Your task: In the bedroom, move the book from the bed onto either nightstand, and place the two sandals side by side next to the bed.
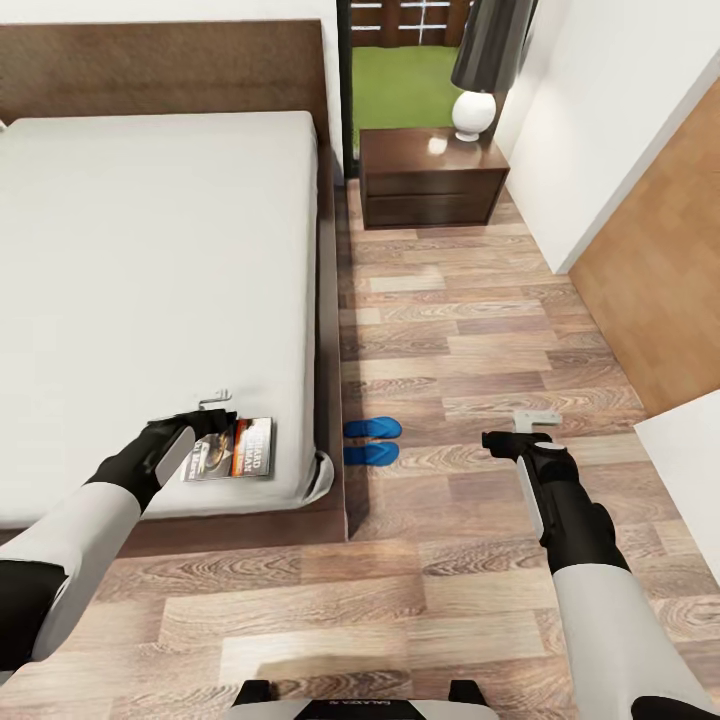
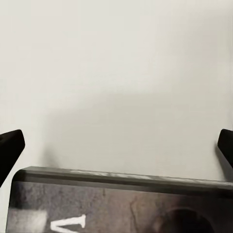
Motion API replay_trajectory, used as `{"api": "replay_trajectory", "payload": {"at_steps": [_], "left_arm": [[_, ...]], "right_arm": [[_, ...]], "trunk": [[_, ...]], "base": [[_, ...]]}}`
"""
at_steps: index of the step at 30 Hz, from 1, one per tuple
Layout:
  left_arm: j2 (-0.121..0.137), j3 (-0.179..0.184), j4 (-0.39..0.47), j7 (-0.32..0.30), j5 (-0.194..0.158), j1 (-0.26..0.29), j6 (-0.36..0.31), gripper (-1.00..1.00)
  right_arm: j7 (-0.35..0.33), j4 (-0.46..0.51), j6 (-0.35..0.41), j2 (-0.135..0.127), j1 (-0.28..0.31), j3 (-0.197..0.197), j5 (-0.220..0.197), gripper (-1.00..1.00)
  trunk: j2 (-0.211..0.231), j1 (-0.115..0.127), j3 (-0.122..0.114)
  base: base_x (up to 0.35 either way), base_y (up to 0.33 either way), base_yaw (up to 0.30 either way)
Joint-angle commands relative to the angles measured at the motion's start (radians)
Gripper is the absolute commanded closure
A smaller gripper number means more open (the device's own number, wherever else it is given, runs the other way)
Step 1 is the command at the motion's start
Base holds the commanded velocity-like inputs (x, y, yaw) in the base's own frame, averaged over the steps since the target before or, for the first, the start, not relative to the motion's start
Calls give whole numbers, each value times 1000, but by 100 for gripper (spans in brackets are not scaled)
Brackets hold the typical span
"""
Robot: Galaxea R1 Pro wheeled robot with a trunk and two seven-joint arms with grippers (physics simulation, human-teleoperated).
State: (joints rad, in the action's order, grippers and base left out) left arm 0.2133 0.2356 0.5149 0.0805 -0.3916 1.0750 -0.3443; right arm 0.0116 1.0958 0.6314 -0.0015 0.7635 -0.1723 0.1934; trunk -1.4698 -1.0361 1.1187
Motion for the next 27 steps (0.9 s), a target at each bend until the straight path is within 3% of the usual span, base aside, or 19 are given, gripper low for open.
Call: {"api": "replay_trajectory", "payload": {"at_steps": [1,7,19,27], "left_arm": [[1,8,2,8,-10,0,-4,-100],[1,8,2,8,-12,0,-4,-100],[-2,8,2,8,-11,0,-4,-100],[-2,8,2,8,-8,0,-4,-100]], "right_arm": [[1,1,5,0,0,1,3,-100],[1,1,5,0,0,1,4,-100],[1,1,5,0,0,1,4,-100],[1,1,5,0,0,1,5,-100]], "trunk": [[0,0,1],[0,0,1],[0,0,1],[0,0,1]], "base": [[-92,0,0],[-216,0,0],[-19,0,0],[-142,0,0]]}}
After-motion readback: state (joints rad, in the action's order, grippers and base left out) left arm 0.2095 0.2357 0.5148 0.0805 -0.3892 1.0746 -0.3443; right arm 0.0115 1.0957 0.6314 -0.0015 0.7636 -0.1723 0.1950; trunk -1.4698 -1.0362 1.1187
